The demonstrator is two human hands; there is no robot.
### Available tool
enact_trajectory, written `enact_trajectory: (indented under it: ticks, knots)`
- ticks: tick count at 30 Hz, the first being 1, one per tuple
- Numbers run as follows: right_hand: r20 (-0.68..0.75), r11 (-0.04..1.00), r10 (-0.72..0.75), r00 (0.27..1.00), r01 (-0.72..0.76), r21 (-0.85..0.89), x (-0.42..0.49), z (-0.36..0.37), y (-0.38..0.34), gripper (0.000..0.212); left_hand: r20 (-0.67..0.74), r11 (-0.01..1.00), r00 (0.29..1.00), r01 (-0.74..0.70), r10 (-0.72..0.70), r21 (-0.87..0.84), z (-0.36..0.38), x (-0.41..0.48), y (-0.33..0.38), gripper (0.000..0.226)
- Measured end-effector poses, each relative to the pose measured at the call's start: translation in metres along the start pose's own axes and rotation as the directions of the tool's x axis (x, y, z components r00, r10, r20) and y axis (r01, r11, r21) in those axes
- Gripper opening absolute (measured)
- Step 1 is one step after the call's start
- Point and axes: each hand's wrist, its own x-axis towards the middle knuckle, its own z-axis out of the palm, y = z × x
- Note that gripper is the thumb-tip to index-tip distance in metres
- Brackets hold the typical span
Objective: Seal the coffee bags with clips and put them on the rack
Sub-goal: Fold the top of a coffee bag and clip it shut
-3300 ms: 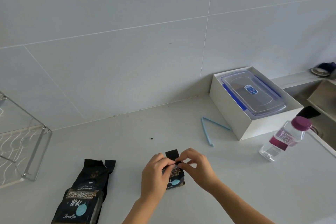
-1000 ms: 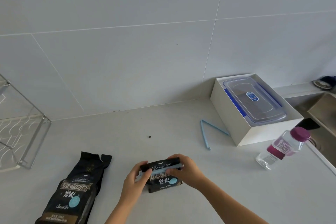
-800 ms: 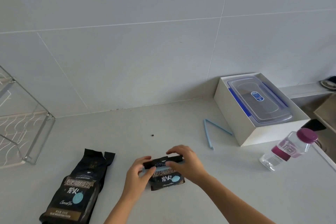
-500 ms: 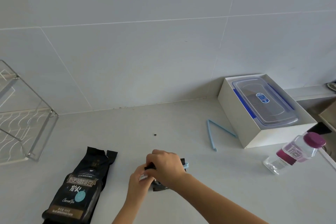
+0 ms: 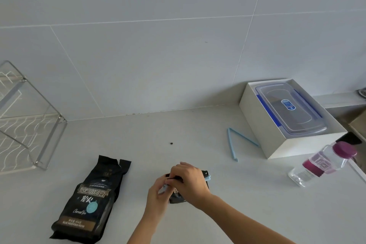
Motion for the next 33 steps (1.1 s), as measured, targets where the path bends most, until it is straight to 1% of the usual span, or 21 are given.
enact_trajectory:
  ticks: [2, 3, 6, 7, 9, 10, 11, 12, 13, 14, 15, 17, 18, 20, 21, 22, 24, 27, 29, 33]
  knots:
    - [-0.006, 0.999, 0.015, 1.000, -0.014, 0.045, -0.003, 0.000, 0.003, 0.020, 0.016, 1.000, 1.000, 0.005, -0.005, -0.016, 0.000, -0.002, 0.003, 0.016]
    - [0.014, 0.999, 0.013, 1.000, -0.013, 0.046, -0.002, -0.002, 0.005, 0.018, 0.026, 1.000, 1.000, 0.001, -0.001, -0.013, -0.001, -0.002, 0.006, 0.015]
    - [0.132, 0.998, -0.007, 0.991, 0.000, 0.058, 0.007, -0.014, 0.005, 0.013, 0.062, 1.000, 0.998, -0.007, 0.006, 0.029, -0.008, 0.000, 0.013, 0.019]
    - [0.137, 0.998, -0.019, 0.990, 0.011, 0.061, 0.011, -0.019, 0.005, 0.014, 0.058, 0.999, 0.998, 0.001, -0.004, 0.050, -0.011, 0.001, 0.015, 0.024]
    - [0.078, 0.999, -0.019, 0.997, 0.016, 0.039, 0.011, -0.031, 0.012, 0.016, 0.035, 0.995, 0.999, 0.033, -0.036, 0.096, -0.016, 0.006, 0.019, 0.029]
    - [0.031, 0.999, 0.015, 0.999, -0.016, 0.045, 0.009, -0.036, 0.019, 0.017, 0.030, 0.990, 0.999, 0.034, -0.039, 0.135, -0.018, 0.009, 0.022, 0.028]
    - [-0.018, 0.992, 0.085, 0.996, -0.083, 0.091, 0.003, -0.040, 0.029, 0.018, 0.027, 0.982, 0.999, 0.024, -0.029, 0.187, -0.019, 0.013, 0.027, 0.029]
    - [-0.059, 0.968, 0.183, 0.981, -0.170, 0.183, -0.004, -0.042, 0.040, 0.019, 0.015, 0.970, 1.000, 0.001, -0.005, 0.243, -0.018, 0.016, 0.033, 0.029]
    - [-0.084, 0.920, 0.293, 0.953, -0.257, 0.296, -0.013, -0.042, 0.049, 0.023, 0.002, 0.953, 0.999, -0.040, 0.041, 0.300, -0.016, 0.019, 0.041, 0.029]
    - [-0.093, 0.856, 0.394, 0.915, -0.328, 0.400, -0.021, -0.040, 0.058, 0.028, 0.010, 0.927, 0.995, -0.100, 0.103, 0.360, -0.012, 0.020, 0.050, 0.027]
    - [-0.090, 0.797, 0.470, 0.878, -0.378, 0.471, -0.029, -0.036, 0.064, 0.032, 0.051, 0.891, 0.986, -0.166, 0.160, 0.422, -0.006, 0.021, 0.059, 0.023]
    - [-0.063, 0.707, 0.554, 0.830, -0.429, 0.562, -0.039, -0.025, 0.068, 0.037, 0.192, 0.770, 0.959, -0.281, 0.207, 0.573, 0.017, 0.021, 0.074, 0.019]
    - [-0.054, 0.671, 0.579, 0.814, -0.438, 0.598, -0.041, -0.019, 0.067, 0.038, 0.246, 0.692, 0.945, -0.326, 0.216, 0.644, 0.032, 0.019, 0.078, 0.022]
    - [-0.054, 0.613, 0.615, 0.787, -0.433, 0.661, -0.039, -0.011, 0.064, 0.039, 0.264, 0.561, 0.929, -0.368, 0.260, 0.742, 0.056, 0.015, 0.075, 0.025]
    - [-0.052, 0.587, 0.628, 0.776, -0.429, 0.686, -0.036, -0.008, 0.062, 0.038, 0.246, 0.525, 0.924, -0.370, 0.293, 0.766, 0.062, 0.014, 0.071, 0.024]
    - [-0.051, 0.573, 0.638, 0.768, -0.430, 0.698, -0.033, -0.007, 0.060, 0.036, 0.223, 0.517, 0.920, -0.369, 0.323, 0.772, 0.064, 0.013, 0.068, 0.023]
    - [-0.056, 0.590, 0.639, 0.767, -0.441, 0.676, -0.029, -0.003, 0.058, 0.033, 0.191, 0.540, 0.908, -0.379, 0.373, 0.751, 0.058, 0.013, 0.061, 0.021]
    - [-0.117, 0.673, 0.611, 0.783, -0.436, 0.597, -0.030, 0.007, 0.059, 0.029, 0.183, 0.560, 0.886, -0.418, 0.427, 0.716, 0.048, 0.011, 0.054, 0.017]
    - [-0.154, 0.716, 0.598, 0.786, -0.438, 0.544, -0.030, 0.010, 0.060, 0.028, 0.187, 0.571, 0.880, -0.432, 0.437, 0.698, 0.047, 0.008, 0.053, 0.015]
    - [-0.155, 0.712, 0.621, 0.768, -0.471, 0.521, -0.032, 0.011, 0.065, 0.019, 0.204, 0.610, 0.886, -0.439, 0.417, 0.660, 0.053, 0.007, 0.052, 0.011]
